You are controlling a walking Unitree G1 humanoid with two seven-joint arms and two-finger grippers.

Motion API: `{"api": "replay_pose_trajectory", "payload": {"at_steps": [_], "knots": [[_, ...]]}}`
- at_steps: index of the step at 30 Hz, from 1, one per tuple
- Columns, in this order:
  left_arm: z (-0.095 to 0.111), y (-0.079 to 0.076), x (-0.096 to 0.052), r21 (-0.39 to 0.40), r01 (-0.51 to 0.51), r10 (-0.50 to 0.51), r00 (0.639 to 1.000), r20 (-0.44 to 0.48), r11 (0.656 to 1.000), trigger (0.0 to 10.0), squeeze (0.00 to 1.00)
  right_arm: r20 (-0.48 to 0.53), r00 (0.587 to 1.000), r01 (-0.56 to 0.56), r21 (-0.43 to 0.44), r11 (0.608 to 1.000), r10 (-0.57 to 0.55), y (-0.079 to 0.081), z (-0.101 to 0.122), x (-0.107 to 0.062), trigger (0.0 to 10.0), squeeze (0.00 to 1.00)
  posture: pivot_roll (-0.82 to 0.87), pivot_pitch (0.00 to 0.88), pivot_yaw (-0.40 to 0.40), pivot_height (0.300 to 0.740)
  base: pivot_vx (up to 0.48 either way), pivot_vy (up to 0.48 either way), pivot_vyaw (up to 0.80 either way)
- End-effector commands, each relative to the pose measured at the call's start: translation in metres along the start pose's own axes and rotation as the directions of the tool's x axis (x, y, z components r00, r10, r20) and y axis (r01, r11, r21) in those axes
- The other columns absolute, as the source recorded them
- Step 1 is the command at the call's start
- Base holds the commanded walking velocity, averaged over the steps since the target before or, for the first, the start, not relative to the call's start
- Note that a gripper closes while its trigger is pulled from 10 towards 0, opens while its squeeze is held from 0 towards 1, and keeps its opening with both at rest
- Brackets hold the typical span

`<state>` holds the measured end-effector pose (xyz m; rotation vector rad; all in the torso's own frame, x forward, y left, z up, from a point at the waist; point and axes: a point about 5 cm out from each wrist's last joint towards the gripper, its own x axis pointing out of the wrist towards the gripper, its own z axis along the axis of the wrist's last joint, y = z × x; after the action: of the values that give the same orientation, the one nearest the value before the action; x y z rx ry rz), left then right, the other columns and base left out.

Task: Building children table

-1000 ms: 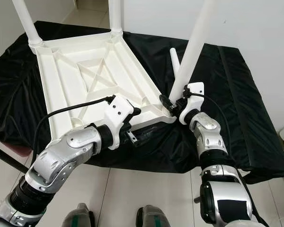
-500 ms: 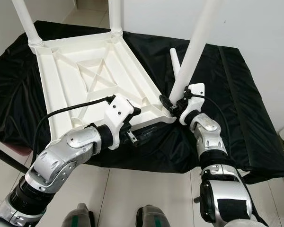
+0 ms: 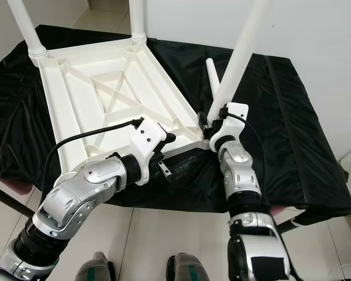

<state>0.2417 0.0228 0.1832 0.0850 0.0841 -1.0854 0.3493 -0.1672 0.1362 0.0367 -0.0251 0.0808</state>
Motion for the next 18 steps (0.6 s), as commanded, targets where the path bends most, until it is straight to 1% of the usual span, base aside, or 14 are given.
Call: {"api": "replay_pose_trajectory", "payload": {"at_steps": [1, 2, 3, 4, 5, 6, 7, 8, 9, 10, 12, 18], "knots": [[0.0, -0.004, 0.001, 0.011, 0.036, -0.036, 0.999, -0.008, 0.999, 10.0, 0.0, -0.038, 0.994, 0.101, 0.03, 0.994, -0.1, -0.002, -0.01, -0.007, 10.0, 0.0, -0.05, 0.029, -0.056, 0.74, 0.0, 0.0, 0.0], [0.0, -0.004, 0.001, 0.011, 0.036, -0.036, 0.999, -0.008, 0.999, 10.0, 0.0, -0.038, 0.994, 0.101, 0.03, 0.994, -0.1, -0.002, -0.01, -0.007, 10.0, 0.0, -0.05, 0.029, -0.056, 0.74, 0.0, 0.0, 0.0], [-0.001, -0.004, 0.001, 0.011, 0.037, -0.037, 0.999, -0.008, 0.999, 10.0, 0.0, -0.033, 0.989, 0.145, 0.037, 0.989, -0.144, 0.001, -0.01, -0.01, 10.0, 0.0, -0.05, 0.029, -0.056, 0.74, 0.0, 0.0, 0.0], [-0.001, -0.004, 0.001, 0.011, 0.037, -0.037, 0.999, -0.008, 0.999, 10.0, 0.0, -0.033, 0.989, 0.145, 0.037, 0.989, -0.144, 0.001, -0.01, -0.01, 10.0, 0.0, -0.05, 0.029, -0.056, 0.74, 0.0, 0.0, 0.0], [-0.001, -0.004, 0.001, 0.01, 0.038, -0.038, 0.999, -0.008, 0.999, 10.0, 0.0, -0.031, 0.977, 0.211, 0.043, 0.976, -0.21, 0.005, -0.009, -0.014, 10.0, 0.0, -0.05, 0.027, -0.058, 0.74, 0.0, 0.0, 0.0], [-0.001, -0.004, 0.001, 0.01, 0.038, -0.038, 0.999, -0.008, 0.999, 10.0, 0.0, -0.031, 0.977, 0.211, 0.043, 0.976, -0.21, 0.005, -0.009, -0.014, 10.0, 0.0, -0.05, 0.027, -0.058, 0.74, 0.0, 0.0, 0.0], [-0.001, -0.004, 0.001, 0.009, 0.039, -0.039, 0.999, -0.008, 0.999, 10.0, 0.0, -0.017, 0.958, 0.286, 0.049, 0.957, -0.285, 0.009, -0.007, -0.018, 10.0, 0.0, -0.05, 0.026, -0.059, 0.74, 0.0, 0.0, 0.0], [-0.001, -0.004, 0.001, 0.009, 0.039, -0.039, 0.999, -0.008, 0.999, 10.0, 0.0, -0.017, 0.958, 0.286, 0.049, 0.957, -0.285, 0.009, -0.007, -0.018, 10.0, 0.0, -0.05, 0.026, -0.059, 0.74, 0.0, 0.0, 0.0], [-0.001, -0.004, 0.001, 0.009, 0.039, -0.038, 0.999, -0.009, 0.999, 10.0, 0.0, -0.014, 0.94, 0.34, 0.064, 0.938, -0.34, 0.014, -0.005, -0.023, 10.0, 0.0, -0.04, 0.023, -0.06, 0.74, 0.0, 0.0, 0.0], [-0.001, -0.004, 0.001, 0.009, 0.038, -0.038, 0.999, -0.009, 0.999, 10.0, 0.0, -0.003, 0.936, 0.351, 0.064, 0.934, -0.351, 0.018, -0.002, -0.024, 10.0, 0.0, -0.04, 0.018, -0.059, 0.74, 0.0, 0.0, 0.0], [-0.001, -0.004, 0.002, 0.009, 0.037, -0.037, 0.999, -0.009, 0.999, 10.0, 0.0, 0.004, 0.937, 0.348, 0.061, 0.936, -0.349, 0.021, 0.0, -0.024, 10.0, 0.0, -0.04, 0.018, -0.059, 0.74, 0.0, 0.0, 0.0], [-0.001, -0.003, 0.002, 0.011, 0.04, -0.04, 0.999, -0.009, 0.999, 10.0, 0.0, 0.002, 0.927, 0.374, 0.047, 0.926, -0.375, 0.016, 0.002, -0.024, 10.0, 0.0, -0.05, 0.011, -0.059, 0.74, 0.0, 0.0, 0.0]]}}
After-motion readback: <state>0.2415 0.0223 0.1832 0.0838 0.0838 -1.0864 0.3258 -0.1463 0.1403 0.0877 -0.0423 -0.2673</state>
